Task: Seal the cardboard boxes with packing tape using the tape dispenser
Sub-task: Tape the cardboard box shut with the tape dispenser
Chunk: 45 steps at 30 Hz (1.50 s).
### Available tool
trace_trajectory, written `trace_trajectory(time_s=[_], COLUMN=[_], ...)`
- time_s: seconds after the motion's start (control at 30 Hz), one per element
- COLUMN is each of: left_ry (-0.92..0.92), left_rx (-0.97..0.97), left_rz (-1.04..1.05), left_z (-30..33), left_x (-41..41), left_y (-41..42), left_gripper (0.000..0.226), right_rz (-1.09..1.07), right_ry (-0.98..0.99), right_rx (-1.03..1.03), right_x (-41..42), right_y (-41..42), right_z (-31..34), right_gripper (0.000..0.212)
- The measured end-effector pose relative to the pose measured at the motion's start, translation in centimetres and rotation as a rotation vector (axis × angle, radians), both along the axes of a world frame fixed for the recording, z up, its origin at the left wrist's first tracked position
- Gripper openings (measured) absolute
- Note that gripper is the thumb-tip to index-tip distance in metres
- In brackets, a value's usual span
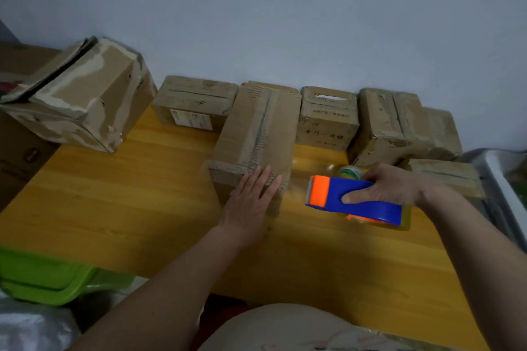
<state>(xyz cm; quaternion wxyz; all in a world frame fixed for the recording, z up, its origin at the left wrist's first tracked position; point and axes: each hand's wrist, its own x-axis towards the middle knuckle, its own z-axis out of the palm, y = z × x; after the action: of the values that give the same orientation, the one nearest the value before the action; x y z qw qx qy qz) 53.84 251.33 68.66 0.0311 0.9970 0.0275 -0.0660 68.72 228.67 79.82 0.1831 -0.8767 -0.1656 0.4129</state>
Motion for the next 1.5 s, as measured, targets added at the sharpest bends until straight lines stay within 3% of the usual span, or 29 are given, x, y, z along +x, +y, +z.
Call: trace_trajectory(time_s=[0.27,0.43,0.53,0.6,0.7,0.83,1.07,1.13,1.23,1.33,1.5], left_ry=[-0.079,-0.008,0.001,0.008,0.030,0.078,0.029,0.015,0.087,0.145,0.151], left_rx=[0.003,0.064,0.052,0.030,0.021,-0.034,-0.214,-0.142,-0.083,-0.076,-0.061], left_rz=[-0.026,-0.009,0.010,0.019,0.022,0.055,-0.056,-0.109,-0.132,-0.190,-0.238], left_z=[-0.2,-0.1,0.1,0.1,0.5,1.0,2.9,3.3,3.6,3.3,2.9], left_x=[0.5,0.6,0.7,0.7,0.9,1.4,0.9,1.1,1.4,1.3,0.9], left_y=[0.5,0.7,0.6,0.6,0.3,-0.9,2.6,5.0,7.8,8.7,9.5], left_gripper=[0.100,0.090,0.089,0.090,0.095,0.102,0.085,0.083,0.090,0.094,0.103], right_rz=[0.078,0.174,0.287,0.216,-0.031,-0.171,-0.279,-0.371,-0.632,-0.626,-0.819], right_ry=[-0.121,-0.274,-0.482,-0.486,-0.393,-0.522,-0.275,-0.424,-0.791,-0.661,-0.418], right_rx=[-0.227,-0.394,-0.536,-0.620,-0.493,-0.474,-0.495,-0.362,0.182,0.538,0.687], right_x=[-0.5,-1.8,-2.6,-2.5,-2.6,-5.1,-8.9,-8.8,-8.9,-9.4,-9.2], right_y=[2.2,6.2,6.6,4.8,1.9,2.2,3.5,4.3,6.7,11.3,15.1], right_z=[-1.2,-1.6,-3.0,-4.3,-6.7,-11.6,-17.9,-17.0,-13.6,-11.1,-12.6], right_gripper=[0.034,0.033,0.025,0.029,0.037,0.052,0.063,0.056,0.033,0.038,0.046])
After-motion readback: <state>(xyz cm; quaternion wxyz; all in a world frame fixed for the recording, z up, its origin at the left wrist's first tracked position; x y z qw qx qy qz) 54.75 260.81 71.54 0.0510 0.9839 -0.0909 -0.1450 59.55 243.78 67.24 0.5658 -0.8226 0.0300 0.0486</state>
